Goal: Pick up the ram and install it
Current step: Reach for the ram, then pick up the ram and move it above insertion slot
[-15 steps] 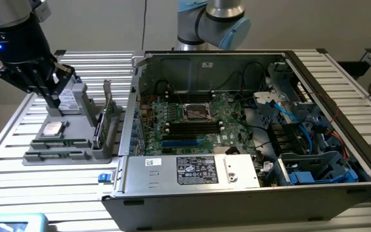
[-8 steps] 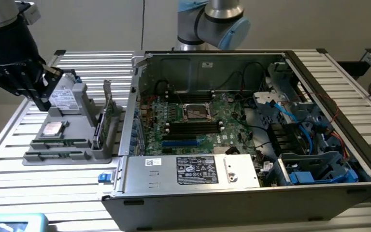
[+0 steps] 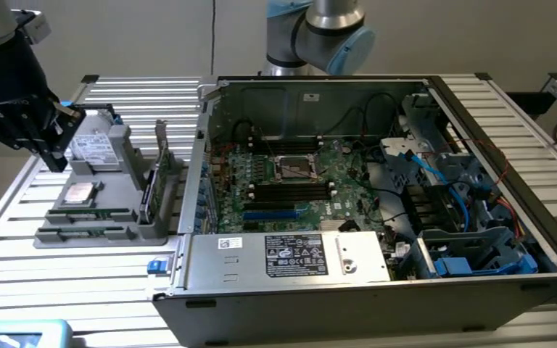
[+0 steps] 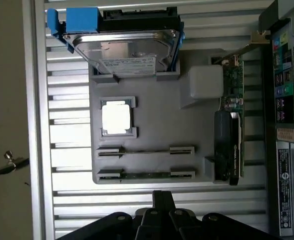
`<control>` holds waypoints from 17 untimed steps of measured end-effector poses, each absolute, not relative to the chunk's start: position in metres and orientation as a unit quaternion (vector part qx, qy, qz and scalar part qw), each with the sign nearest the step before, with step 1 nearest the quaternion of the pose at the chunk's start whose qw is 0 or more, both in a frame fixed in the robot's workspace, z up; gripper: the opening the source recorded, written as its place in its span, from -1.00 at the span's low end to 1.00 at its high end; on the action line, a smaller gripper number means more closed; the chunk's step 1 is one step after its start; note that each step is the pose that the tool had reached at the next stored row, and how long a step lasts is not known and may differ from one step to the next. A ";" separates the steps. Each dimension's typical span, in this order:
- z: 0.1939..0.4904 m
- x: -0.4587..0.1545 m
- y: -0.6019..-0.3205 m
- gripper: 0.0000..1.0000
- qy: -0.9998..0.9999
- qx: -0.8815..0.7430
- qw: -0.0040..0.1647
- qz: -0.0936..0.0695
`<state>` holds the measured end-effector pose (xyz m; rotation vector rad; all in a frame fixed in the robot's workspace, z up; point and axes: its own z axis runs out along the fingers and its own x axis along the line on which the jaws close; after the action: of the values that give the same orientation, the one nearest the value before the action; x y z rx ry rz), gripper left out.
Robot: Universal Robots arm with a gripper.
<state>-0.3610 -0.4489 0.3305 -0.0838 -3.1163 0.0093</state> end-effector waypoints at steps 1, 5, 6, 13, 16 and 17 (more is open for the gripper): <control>0.330 -0.362 -0.449 -0.79 -1.000 -0.024 0.012 0.004; 0.325 -0.363 -0.448 -0.79 -1.000 -0.005 0.012 0.007; 0.324 -0.363 -0.448 -0.79 -1.000 0.001 0.012 0.008; 0.316 -0.363 -0.444 -0.79 -1.000 0.017 0.012 0.009; 0.316 -0.363 -0.443 -0.79 -1.000 0.017 0.012 0.009; 0.316 -0.363 -0.443 -0.79 -1.000 0.017 0.012 0.009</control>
<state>-0.3627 -0.4434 0.3163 0.0538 -3.1176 0.0271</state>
